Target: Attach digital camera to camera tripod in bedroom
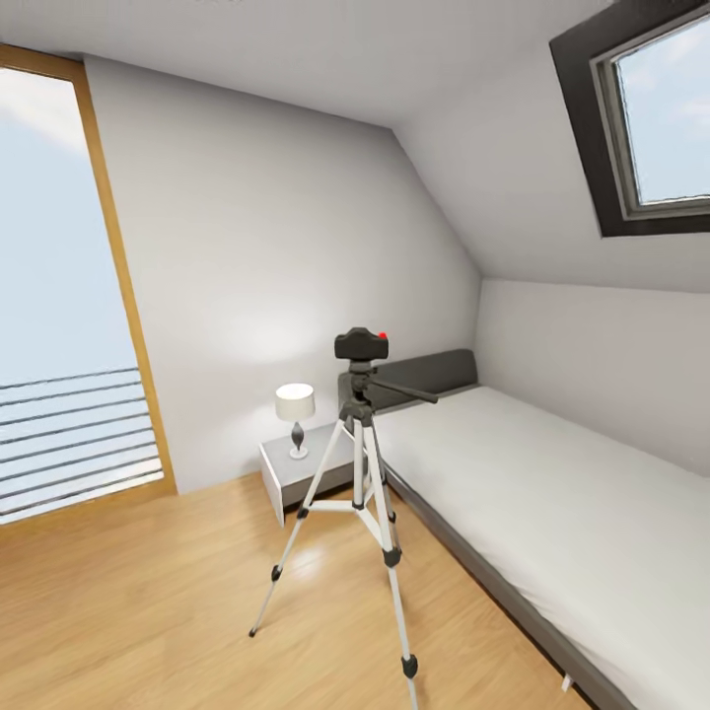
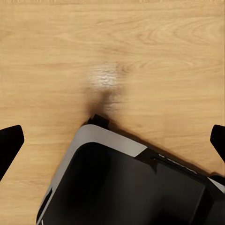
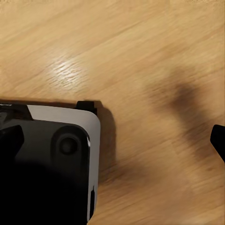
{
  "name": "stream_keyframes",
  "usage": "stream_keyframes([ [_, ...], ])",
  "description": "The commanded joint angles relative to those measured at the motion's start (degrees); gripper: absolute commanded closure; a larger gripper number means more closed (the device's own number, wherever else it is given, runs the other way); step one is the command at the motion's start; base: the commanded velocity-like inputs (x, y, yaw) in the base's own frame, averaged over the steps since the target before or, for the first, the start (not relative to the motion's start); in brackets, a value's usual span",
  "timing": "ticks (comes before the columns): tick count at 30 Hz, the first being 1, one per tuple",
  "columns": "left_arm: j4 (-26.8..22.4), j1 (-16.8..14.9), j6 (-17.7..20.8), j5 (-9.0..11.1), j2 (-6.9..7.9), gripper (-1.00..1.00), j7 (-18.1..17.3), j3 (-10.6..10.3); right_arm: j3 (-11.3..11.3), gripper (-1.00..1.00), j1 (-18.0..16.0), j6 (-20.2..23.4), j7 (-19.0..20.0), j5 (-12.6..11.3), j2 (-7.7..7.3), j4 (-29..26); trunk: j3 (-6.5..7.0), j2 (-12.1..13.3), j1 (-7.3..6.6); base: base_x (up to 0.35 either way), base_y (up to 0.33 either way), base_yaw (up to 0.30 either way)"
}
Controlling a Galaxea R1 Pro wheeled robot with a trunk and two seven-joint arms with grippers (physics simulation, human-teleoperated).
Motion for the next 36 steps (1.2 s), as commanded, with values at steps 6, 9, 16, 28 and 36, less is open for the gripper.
stream_keyframes([
  [6, -0.10, 0.01, 0.18, 0.43, 0.00, -1.00, 0.24, -0.48, -0.50, -1.00, -0.04, 0.08, 0.14, 0.53, -0.06, 0.08, 0.54, -0.03, 0.02, 0.000, 0.000, 0.000],
  [9, -0.10, 0.01, 0.18, 0.43, 0.00, -1.00, 0.24, -0.48, -0.48, -1.00, -0.04, 0.08, 0.14, 0.53, -0.06, 0.08, 0.77, -0.03, 0.02, 0.000, 0.000, 0.000],
  [16, -0.10, -0.01, 0.12, 0.44, 0.04, -1.00, 0.24, -0.51, -0.37, -1.00, -0.04, 0.12, 0.19, 0.81, -0.02, 0.01, 0.98, -0.03, 0.02, 0.000, 0.000, 0.000],
  [28, 0.22, 0.02, 0.09, 0.44, -0.20, -1.00, 0.20, -0.42, -0.05, -1.00, -0.04, -0.66, 0.29, 1.28, 0.04, -0.02, 1.02, -0.03, 0.02, 0.000, 0.000, 0.000],
  [36, 0.69, -0.01, 0.27, 0.71, -0.23, -1.00, 0.16, -0.40, 0.09, -1.00, -0.04, -1.03, 0.79, 1.21, 0.04, -0.01, 1.02, -0.03, 0.02, 0.000, 0.000, 0.000],
])
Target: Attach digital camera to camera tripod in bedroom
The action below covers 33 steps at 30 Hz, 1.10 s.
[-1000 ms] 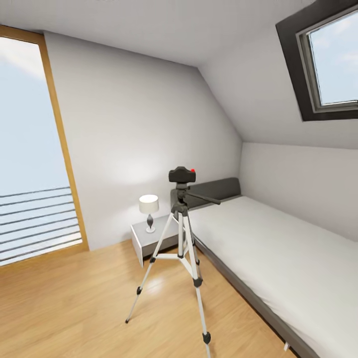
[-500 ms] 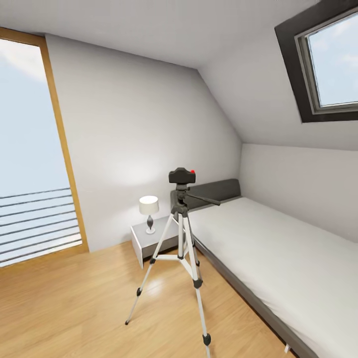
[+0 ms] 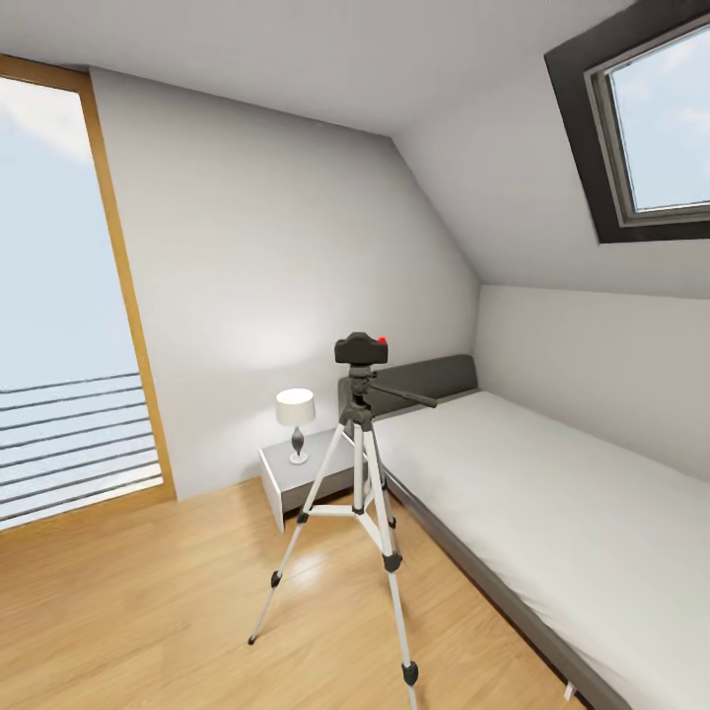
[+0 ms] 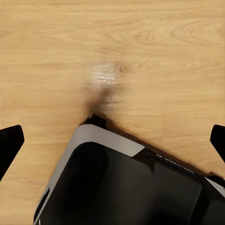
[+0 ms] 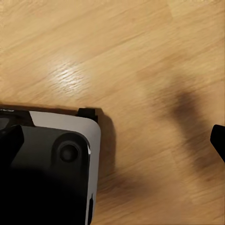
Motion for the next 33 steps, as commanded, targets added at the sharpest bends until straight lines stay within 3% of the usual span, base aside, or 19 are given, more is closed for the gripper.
stream_keyframes([
  [1, 0.01, 0.00, 0.33, 0.42, 0.00, -1.00, 0.18, -0.48, -0.48, -1.00, -0.05, -0.03, 0.06, 0.45, -0.01, 0.12, -0.02, -0.03, 0.02, 0.000, 0.000, 0.000],
  [33, -0.41, 2.23, -0.30, -0.30, 0.39, -1.00, 0.01, -0.76, -0.46, -1.00, -0.05, 0.03, -0.17, 0.24, 0.27, 0.12, -0.02, -0.03, 0.02, 0.000, 0.000, 0.000],
])
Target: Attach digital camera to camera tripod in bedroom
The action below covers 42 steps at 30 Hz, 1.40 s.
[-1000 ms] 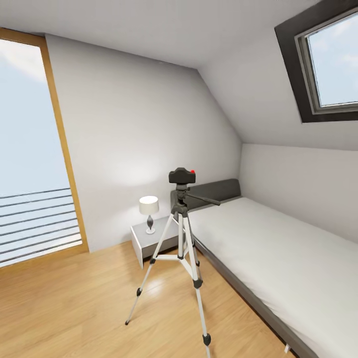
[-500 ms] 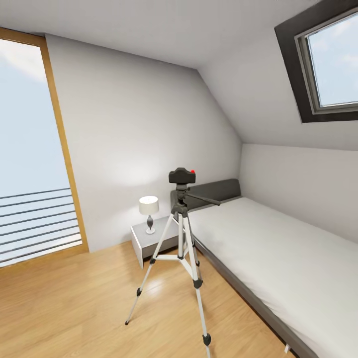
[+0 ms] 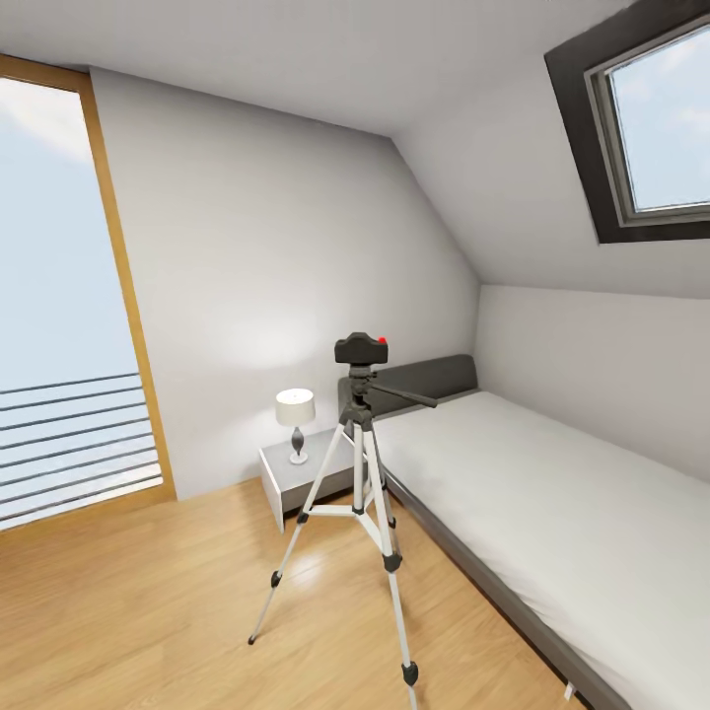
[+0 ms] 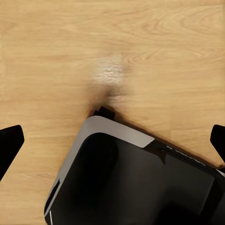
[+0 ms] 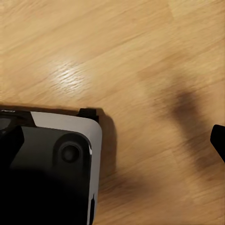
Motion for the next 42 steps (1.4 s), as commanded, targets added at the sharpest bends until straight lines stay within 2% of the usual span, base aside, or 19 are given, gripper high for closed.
stream_keyframes([
  [1, -0.15, 0.01, 0.11, 0.41, -0.01, -1.00, 0.22, -0.50, -0.49, -1.00, -0.05, -0.02, 0.13, 0.51, -0.02, 0.11, -0.02, -0.03, 0.02, 0.000, 0.000, 0.000],
  [42, -0.55, 0.01, 0.01, 0.24, -0.05, -1.00, 0.21, -0.55, -0.49, -1.00, -0.05, -0.09, -0.13, 0.61, 0.12, 0.09, -0.02, -0.03, 0.02, 0.000, 0.000, 0.000],
])
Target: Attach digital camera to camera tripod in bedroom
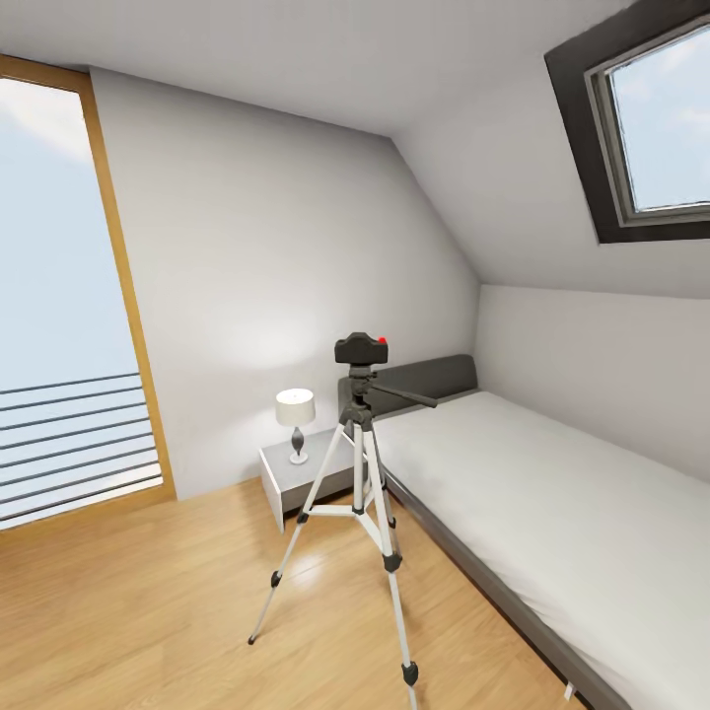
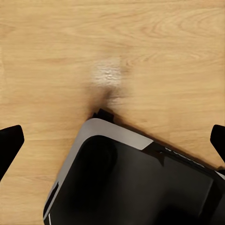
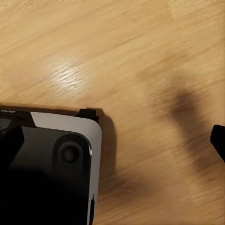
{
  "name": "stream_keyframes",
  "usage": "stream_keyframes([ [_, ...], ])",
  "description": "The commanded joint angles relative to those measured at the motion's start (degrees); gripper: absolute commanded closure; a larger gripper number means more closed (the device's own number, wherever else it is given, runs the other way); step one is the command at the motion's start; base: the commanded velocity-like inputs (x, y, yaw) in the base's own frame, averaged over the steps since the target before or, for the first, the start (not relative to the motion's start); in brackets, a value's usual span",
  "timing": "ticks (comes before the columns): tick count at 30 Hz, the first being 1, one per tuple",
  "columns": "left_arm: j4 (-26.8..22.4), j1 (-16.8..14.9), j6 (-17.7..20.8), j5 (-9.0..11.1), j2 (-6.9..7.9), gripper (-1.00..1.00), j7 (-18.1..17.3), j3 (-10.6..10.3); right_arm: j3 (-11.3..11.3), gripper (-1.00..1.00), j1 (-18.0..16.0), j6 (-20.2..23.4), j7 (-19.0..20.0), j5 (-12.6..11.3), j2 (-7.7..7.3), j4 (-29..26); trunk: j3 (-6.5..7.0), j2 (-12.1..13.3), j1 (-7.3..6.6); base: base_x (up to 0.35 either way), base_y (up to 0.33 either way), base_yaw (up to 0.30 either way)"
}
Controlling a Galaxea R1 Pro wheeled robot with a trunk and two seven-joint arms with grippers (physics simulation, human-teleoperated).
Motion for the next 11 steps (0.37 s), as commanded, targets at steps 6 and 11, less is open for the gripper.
stream_keyframes([
  [6, -0.08, 0.01, 0.13, 0.44, -0.01, -1.00, 0.23, -0.47, -0.50, -1.00, -0.05, -0.03, 0.12, 0.54, -0.04, 0.13, -0.02, -0.03, 0.02, 0.000, 0.000, 0.000],
  [11, -0.08, 0.01, 0.13, 0.54, -0.01, -1.00, 0.24, -0.41, -0.51, -1.00, -0.05, -0.03, 0.10, 0.59, -0.03, 0.13, -0.02, -0.03, 0.02, 0.000, 0.000, 0.000],
])
